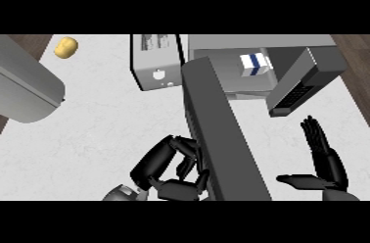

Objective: Pick up the milk, place it into the microwave and close the microwave

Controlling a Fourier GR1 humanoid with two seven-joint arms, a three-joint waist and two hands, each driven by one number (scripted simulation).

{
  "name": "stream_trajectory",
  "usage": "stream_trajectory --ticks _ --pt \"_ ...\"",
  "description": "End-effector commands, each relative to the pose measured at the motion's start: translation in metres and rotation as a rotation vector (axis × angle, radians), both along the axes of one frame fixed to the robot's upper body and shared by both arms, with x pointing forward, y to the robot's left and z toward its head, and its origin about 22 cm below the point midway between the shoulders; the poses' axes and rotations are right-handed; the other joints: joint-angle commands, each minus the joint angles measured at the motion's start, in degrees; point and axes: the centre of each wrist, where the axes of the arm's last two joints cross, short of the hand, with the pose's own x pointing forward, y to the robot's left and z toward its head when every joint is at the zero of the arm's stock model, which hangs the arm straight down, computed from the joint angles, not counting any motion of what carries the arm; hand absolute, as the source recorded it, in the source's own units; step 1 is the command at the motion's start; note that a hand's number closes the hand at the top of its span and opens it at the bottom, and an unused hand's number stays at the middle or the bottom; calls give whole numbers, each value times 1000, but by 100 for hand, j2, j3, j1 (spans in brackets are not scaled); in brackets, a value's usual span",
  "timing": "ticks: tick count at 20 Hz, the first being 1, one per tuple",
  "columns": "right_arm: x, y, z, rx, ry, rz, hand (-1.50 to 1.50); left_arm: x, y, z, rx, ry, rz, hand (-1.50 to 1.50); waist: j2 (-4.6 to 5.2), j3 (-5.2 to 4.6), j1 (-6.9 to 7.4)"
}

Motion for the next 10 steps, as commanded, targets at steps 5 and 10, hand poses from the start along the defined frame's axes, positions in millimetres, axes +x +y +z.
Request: stream_trajectory --ticks 5,10 --pt "-24 -11 31 9 -111 141 -150 15 -31 -64 139 -1 28 150 37 -10 -153" --pt "-20 -18 56 68 -150 200 -150 26 -47 -66 69 -85 90 150 72 -13 -278"
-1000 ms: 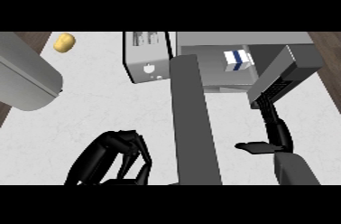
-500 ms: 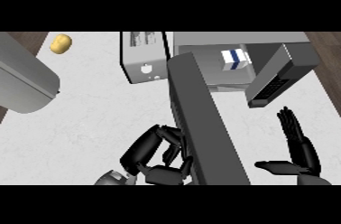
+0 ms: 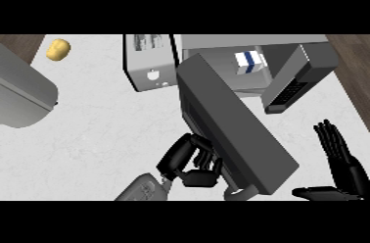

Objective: Pick up the milk, place it into the microwave and close the microwave

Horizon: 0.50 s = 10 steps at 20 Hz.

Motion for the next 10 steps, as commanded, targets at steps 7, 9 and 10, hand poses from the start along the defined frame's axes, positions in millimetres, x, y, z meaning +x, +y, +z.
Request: stream_trajectory --ticks 7,9,10 --pt "10 7 54 79 -98 188 -150 11 -14 -23 -25 16 89 150 93 -15 -312" --pt "5 11 66 88 -135 218 -150 16 -18 -21 17 14 83 150 81 -19 -447" --pt "5 9 69 77 -126 238 -150 11 -22 -21 -8 40 66 150 90 -13 -403"
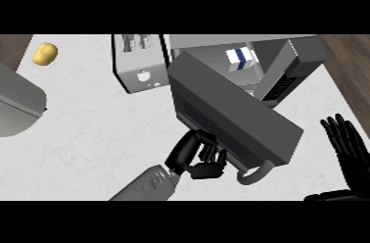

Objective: Pick up the milk, place it into the microwave and close the microwave

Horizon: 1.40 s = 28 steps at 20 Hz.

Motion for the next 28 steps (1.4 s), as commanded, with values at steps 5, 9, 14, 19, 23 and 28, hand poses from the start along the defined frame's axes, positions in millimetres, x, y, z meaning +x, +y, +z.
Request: stream_trajectory --ticks 5,9,14,19,23,28 --pt "14 8 46 37 -70 172 -150 4 -16 11 -76 2 39 150 80 -20 -320" --pt "14 15 54 25 -59 210 -150 17 -25 30 -134 -30 79 150 102 -22 -488" --pt "18 5 75 -32 -69 227 -150 27 -26 41 -203 -50 242 150 111 -20 -548" --pt "27 1 96 -64 -107 233 -150 46 -31 60 -206 -46 326 150 183 -11 -737" --pt "32 -5 112 -77 -159 234 -150 56 -32 67 -206 -36 390 -150 222 1 -863" --pt "42 -23 178 -353 -334 98 150 68 -30 75 -222 9 484 -150 253 -21 -903"
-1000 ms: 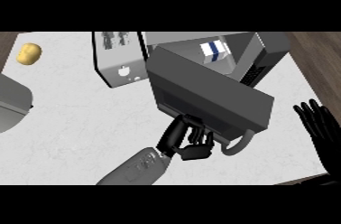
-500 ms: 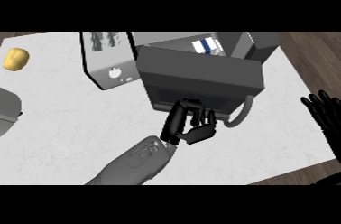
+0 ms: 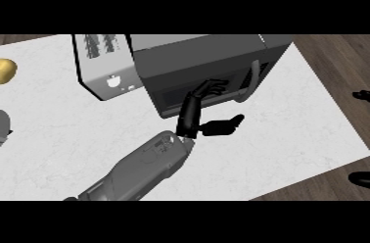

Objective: Pick up the milk, place it into the microwave and close the microwave

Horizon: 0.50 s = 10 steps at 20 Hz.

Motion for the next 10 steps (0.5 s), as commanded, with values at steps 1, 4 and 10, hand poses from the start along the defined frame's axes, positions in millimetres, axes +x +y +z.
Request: stream_trajectory --ticks 1,4,10 --pt "4 -10 43 -150 -139 -77 150 17 -2 22 -52 -12 99 -150 17 -8 -82" --pt "8 -11 50 -172 -168 -100 150 17 -2 23 -88 -15 110 -150 98 -2 -25" --pt "12 -14 64 -220 -193 -122 150 18 -2 24 -122 9 146 -150 165 3 -5"
